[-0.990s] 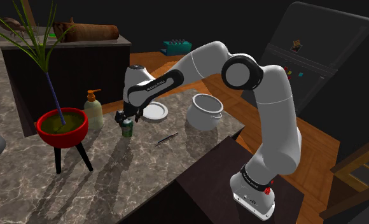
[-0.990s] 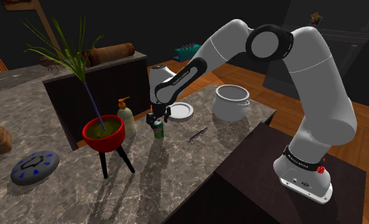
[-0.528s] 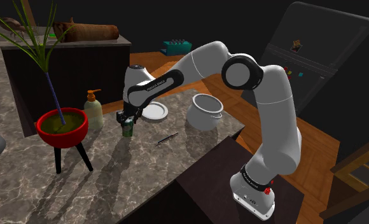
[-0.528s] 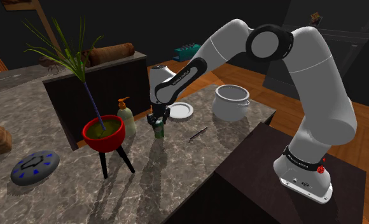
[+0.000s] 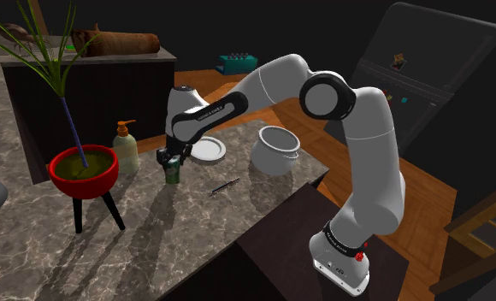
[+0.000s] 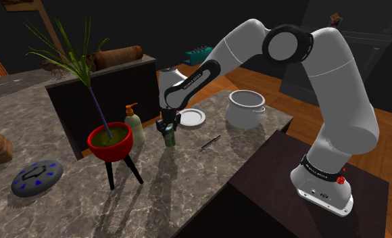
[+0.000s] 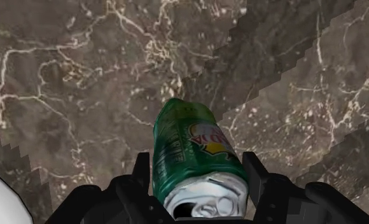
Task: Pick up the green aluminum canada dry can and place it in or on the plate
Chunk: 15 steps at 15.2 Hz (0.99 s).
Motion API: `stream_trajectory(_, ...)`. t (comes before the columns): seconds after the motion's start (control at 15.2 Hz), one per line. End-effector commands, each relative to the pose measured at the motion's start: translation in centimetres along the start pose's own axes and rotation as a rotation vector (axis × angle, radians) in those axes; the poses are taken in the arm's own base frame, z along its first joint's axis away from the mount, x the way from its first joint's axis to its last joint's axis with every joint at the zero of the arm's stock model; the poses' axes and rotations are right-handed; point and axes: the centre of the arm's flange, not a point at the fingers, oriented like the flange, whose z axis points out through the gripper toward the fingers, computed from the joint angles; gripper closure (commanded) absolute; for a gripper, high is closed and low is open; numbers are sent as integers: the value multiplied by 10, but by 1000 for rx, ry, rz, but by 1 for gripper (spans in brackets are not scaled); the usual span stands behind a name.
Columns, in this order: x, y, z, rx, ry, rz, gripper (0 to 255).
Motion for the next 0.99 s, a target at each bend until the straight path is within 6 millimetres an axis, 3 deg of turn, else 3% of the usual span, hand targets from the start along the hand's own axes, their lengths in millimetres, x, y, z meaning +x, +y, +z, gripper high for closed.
stream_trajectory(0.0, 1, -2, -9, 0, 0, 0, 255)
stream_trajectory(0.92, 1, -9, -80, 0, 0, 0, 255)
